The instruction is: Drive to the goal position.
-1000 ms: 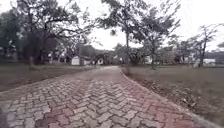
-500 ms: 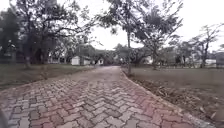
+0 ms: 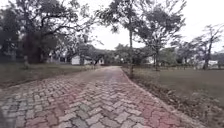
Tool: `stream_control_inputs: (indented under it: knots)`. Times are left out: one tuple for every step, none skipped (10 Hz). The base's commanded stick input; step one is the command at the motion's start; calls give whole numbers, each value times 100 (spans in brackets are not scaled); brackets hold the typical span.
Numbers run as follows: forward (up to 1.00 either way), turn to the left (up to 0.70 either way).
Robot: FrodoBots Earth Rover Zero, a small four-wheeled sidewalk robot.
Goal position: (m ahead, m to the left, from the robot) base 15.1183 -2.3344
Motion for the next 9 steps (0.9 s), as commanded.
stream_control_inputs:
  knots:
    - [70,25]
    - [70,10]
    - [70,0]
    - [70,0]
    - [70,0]
    - [70,0]
    - [70,0]
    - [70,0]
    - [70,0]
